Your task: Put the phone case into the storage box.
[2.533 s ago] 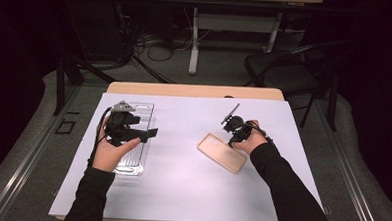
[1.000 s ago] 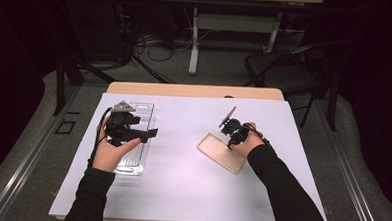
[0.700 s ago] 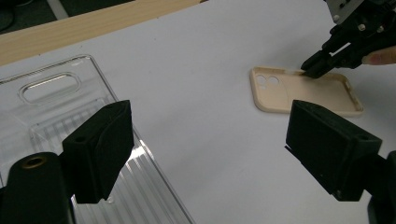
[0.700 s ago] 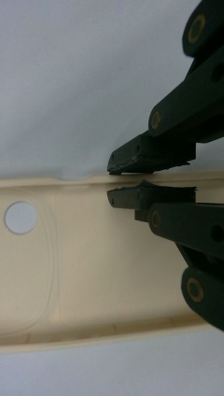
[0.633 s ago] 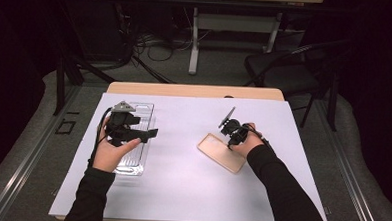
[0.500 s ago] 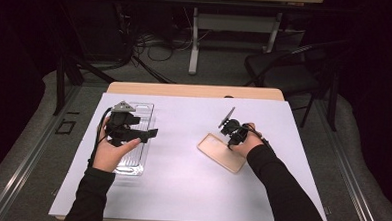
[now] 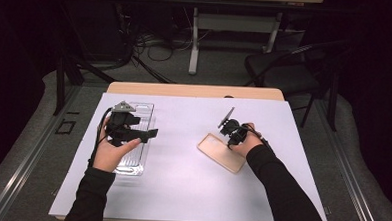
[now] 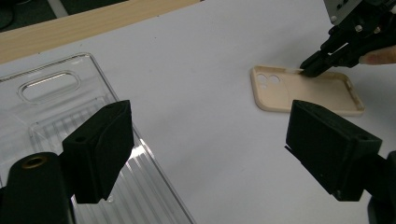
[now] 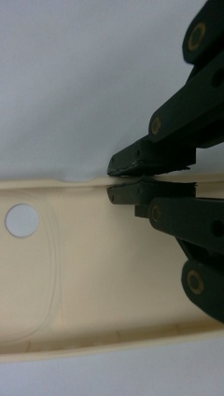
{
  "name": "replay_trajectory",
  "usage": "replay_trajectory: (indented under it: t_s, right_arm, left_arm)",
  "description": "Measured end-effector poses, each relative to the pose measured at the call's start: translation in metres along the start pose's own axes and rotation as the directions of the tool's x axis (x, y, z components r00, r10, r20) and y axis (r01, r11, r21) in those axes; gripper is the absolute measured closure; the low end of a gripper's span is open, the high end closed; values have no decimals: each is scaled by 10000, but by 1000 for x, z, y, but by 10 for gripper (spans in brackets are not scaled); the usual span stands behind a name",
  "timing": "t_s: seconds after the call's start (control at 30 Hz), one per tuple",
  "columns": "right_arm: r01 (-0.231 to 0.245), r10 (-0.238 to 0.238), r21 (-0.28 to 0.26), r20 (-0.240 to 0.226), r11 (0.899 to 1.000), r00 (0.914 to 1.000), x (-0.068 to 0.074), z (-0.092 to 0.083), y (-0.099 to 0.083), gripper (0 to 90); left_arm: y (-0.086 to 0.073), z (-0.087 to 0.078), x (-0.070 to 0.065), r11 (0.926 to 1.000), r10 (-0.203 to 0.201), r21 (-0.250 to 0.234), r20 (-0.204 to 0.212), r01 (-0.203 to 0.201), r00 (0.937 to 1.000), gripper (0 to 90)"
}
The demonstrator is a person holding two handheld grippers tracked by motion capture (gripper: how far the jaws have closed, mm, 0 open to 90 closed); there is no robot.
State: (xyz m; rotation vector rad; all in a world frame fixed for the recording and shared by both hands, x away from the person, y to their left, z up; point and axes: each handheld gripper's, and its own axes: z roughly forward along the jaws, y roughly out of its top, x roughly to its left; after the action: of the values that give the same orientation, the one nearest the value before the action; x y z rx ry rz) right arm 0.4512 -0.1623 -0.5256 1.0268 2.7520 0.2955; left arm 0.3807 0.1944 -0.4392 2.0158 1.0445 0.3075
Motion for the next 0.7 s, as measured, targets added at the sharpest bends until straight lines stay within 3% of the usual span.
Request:
replay_trajectory:
  t_s: [0.7]
  right_arm:
    - [105,-106,49,167,9999,9998,2,0,0,878]
  left_arm:
    - [0,0,0,10000,-14,15,-6,14,10000,151]
